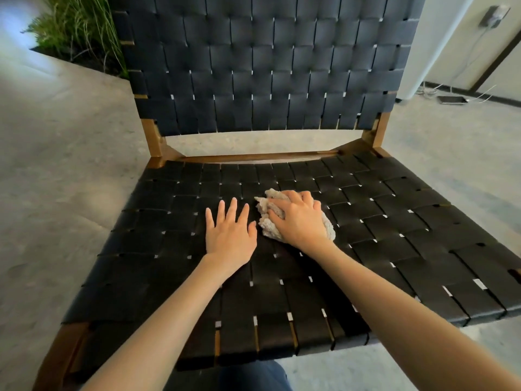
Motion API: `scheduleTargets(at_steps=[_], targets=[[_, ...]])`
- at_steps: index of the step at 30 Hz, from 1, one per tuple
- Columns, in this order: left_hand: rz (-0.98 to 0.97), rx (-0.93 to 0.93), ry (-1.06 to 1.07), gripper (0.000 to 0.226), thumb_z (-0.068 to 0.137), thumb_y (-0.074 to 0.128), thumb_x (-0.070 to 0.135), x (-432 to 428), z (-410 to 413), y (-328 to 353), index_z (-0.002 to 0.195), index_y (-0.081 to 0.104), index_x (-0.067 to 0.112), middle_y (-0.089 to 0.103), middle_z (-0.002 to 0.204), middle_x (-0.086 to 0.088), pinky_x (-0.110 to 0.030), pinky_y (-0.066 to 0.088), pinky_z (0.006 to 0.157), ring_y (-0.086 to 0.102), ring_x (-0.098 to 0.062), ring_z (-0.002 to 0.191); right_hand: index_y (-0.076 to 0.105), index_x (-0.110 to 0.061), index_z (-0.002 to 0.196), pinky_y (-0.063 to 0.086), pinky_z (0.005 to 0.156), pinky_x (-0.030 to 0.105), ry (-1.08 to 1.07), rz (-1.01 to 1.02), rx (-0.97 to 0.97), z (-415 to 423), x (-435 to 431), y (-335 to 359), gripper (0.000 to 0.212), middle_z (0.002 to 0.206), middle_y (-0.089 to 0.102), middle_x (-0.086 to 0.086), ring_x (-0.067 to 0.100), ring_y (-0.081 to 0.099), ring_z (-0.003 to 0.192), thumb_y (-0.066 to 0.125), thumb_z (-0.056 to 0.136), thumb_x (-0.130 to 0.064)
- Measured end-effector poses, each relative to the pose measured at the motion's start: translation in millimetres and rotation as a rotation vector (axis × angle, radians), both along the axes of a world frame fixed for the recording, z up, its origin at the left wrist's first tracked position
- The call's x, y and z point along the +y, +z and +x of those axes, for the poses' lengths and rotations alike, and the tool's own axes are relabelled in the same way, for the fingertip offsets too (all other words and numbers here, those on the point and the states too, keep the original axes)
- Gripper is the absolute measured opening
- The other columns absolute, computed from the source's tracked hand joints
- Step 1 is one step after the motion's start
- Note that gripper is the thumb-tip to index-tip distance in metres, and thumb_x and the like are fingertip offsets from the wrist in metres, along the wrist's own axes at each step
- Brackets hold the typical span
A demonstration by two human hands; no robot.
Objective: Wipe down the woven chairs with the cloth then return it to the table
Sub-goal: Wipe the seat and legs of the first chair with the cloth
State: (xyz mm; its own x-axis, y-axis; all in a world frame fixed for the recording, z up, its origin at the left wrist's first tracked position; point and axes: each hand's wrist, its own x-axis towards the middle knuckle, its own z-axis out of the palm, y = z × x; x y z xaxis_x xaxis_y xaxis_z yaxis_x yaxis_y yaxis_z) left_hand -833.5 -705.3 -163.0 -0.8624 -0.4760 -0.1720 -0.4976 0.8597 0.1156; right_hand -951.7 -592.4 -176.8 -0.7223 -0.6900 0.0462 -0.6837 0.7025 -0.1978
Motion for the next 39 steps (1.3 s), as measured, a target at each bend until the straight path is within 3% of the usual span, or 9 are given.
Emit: scheduleTargets(at_steps=[5, 11, 16, 19, 24, 30, 39], targets=[[-0.028, 0.044, 0.005, 0.054, 0.101, 0.020, 0.044, -15.5, -27.6, -16.3, 0.151, 0.011, 0.026, 0.002, 0.160, -0.004, -0.049, -0.005, 0.115, -0.004, -0.027, 0.146, 0.047, -0.035, 0.137, 0.027, 0.104, 0.045, -0.002, -0.034, -0.001, -55.5, -56.1, -20.7, 0.042, 0.143, 0.042, 0.000, 0.028, 0.031, 0.129, 0.038, 0.098, -0.047], [-0.048, -0.016, 0.038, 0.058, 0.098, 0.015, 0.052, -15.7, -55.7, -31.4, 0.150, -0.003, 0.033, -0.010, 0.159, -0.006, -0.065, -0.018, 0.102, -0.014, -0.033, 0.144, 0.048, -0.033, 0.137, 0.030, 0.100, 0.045, 0.003, 0.002, 0.032, -105.6, -92.7, -31.2, 0.045, 0.141, 0.044, 0.001, 0.029, 0.036, 0.127, 0.036, 0.098, -0.050], [-0.080, 0.019, 0.052, 0.058, 0.095, 0.013, 0.055, -13.6, -60.6, -33.5, 0.148, -0.004, 0.039, -0.008, 0.159, -0.008, -0.069, -0.012, 0.104, -0.011, -0.034, 0.145, 0.054, -0.027, 0.131, 0.028, 0.101, 0.050, -0.144, 0.035, 0.048, -147.3, -80.3, -29.5, 0.045, 0.136, 0.048, 0.005, 0.032, 0.036, 0.125, 0.034, 0.097, -0.049], [-0.083, 0.035, 0.045, 0.058, 0.095, 0.014, 0.055, -13.0, -58.3, -31.6, 0.149, -0.001, 0.039, -0.005, 0.159, -0.008, -0.069, -0.010, 0.105, -0.008, -0.033, 0.145, 0.054, -0.030, 0.133, 0.026, 0.102, 0.050, -0.127, 0.046, -0.019, -156.1, -68.1, -26.4, 0.046, 0.135, 0.049, 0.004, 0.033, 0.034, 0.126, 0.035, 0.097, -0.051], [-0.056, 0.029, 0.039, 0.057, 0.096, 0.014, 0.054, -13.2, -58.2, -29.1, 0.149, 0.001, 0.037, -0.005, 0.159, -0.009, -0.067, -0.012, 0.104, -0.009, -0.034, 0.145, 0.055, -0.034, 0.133, 0.031, 0.095, 0.043, -0.057, 0.012, -0.024, -125.8, -48.2, -21.6, 0.045, 0.133, 0.050, 0.002, 0.031, 0.036, 0.120, 0.042, 0.093, -0.050], [0.020, -0.065, 0.004, 0.054, 0.099, 0.011, 0.051, -4.0, -47.2, -18.5, 0.149, -0.004, 0.035, -0.012, 0.158, -0.011, -0.056, -0.012, 0.111, -0.015, -0.030, 0.144, 0.054, -0.037, 0.133, 0.034, 0.093, 0.039, -0.018, 0.022, -0.082, -71.6, 0.9, -3.2, 0.044, 0.136, 0.050, -0.002, 0.025, 0.038, 0.117, 0.042, 0.092, -0.049], [0.073, -0.036, -0.065, 0.051, 0.102, 0.018, 0.041, 39.8, -3.9, 8.1, 0.151, 0.009, 0.026, 0.002, 0.159, -0.010, -0.051, -0.001, 0.116, -0.002, -0.030, 0.146, 0.063, -0.036, 0.119, 0.034, 0.076, 0.034, -0.003, 0.027, -0.056, 40.5, 85.2, 38.0, 0.038, 0.110, 0.057, -0.006, 0.020, 0.043, 0.102, 0.044, 0.089, -0.050]])
